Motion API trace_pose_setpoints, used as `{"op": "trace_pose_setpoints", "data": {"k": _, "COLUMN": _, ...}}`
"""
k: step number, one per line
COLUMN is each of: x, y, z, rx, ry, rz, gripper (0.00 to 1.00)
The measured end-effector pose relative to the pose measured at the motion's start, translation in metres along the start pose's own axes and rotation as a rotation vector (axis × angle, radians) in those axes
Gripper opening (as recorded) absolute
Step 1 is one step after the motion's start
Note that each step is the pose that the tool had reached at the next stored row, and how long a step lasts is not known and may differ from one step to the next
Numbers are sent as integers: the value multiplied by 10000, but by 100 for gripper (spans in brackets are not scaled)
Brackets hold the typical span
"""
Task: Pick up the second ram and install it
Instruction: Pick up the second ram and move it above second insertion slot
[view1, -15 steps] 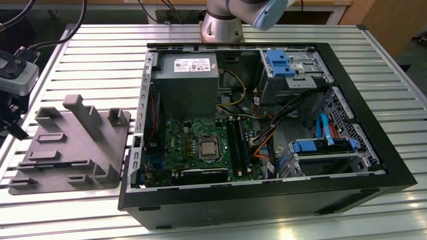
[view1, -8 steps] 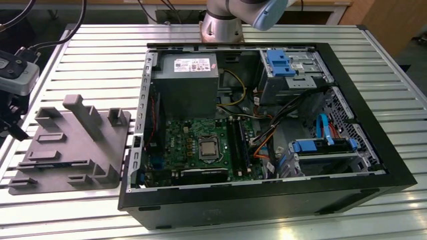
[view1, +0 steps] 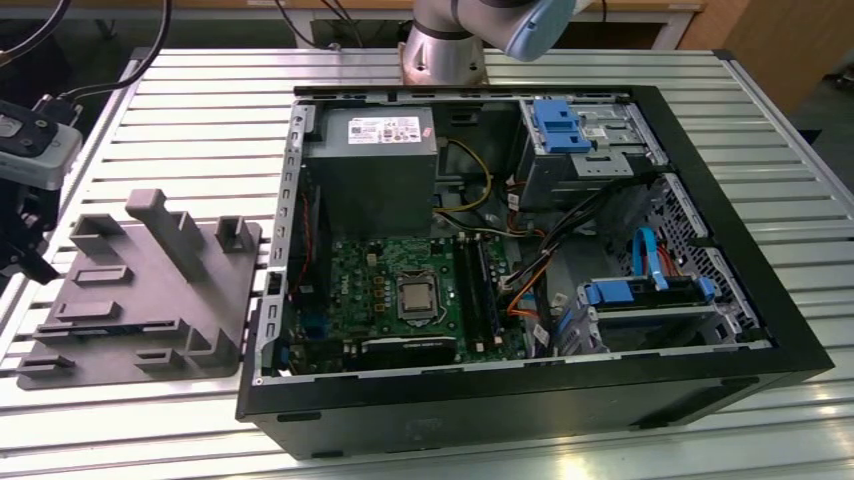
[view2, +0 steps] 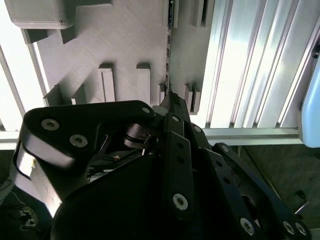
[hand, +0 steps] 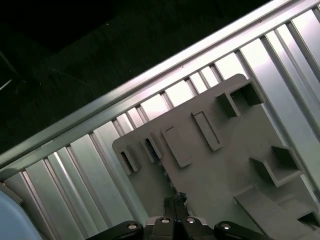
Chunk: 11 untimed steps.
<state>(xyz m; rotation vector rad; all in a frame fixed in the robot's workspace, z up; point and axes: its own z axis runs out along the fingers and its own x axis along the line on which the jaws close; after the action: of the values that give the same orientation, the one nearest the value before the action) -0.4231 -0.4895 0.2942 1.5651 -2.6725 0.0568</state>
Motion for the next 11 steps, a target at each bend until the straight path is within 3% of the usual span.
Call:
{"op": "trace_pose_setpoints", "data": {"k": 5, "x": -2, "y": -1, "z": 19, "rx": 43, "ry": 17, "rz": -520, "gripper": 11}}
{"op": "trace_pose_setpoints", "data": {"k": 11, "x": -4, "y": -1, "z": 63, "rx": 99, "ry": 11, "rz": -1466, "gripper": 11}}
